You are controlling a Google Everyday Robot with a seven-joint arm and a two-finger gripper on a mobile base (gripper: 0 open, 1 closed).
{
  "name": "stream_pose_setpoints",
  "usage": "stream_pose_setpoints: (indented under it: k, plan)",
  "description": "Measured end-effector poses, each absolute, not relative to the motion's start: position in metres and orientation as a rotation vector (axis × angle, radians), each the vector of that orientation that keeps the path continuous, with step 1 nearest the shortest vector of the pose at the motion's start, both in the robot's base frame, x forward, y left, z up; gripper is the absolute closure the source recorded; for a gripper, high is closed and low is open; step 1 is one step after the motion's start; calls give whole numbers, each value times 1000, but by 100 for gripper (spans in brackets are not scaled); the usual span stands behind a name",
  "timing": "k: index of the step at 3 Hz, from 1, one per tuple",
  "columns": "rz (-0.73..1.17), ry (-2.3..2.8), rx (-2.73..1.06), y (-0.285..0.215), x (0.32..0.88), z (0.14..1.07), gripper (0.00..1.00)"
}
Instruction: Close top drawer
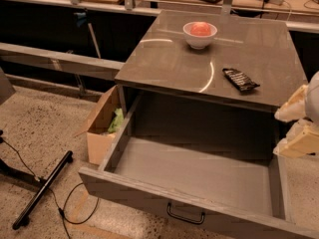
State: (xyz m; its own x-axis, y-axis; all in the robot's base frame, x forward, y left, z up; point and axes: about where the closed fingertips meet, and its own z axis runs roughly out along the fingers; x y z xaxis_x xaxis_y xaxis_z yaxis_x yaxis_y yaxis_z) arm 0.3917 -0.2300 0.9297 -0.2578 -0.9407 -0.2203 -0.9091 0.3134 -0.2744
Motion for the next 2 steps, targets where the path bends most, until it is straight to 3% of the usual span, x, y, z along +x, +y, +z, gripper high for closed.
stream_pose_setpoints:
  k: [2]
  plan:
    - [-86,2258,-1650,-244,341,867,95]
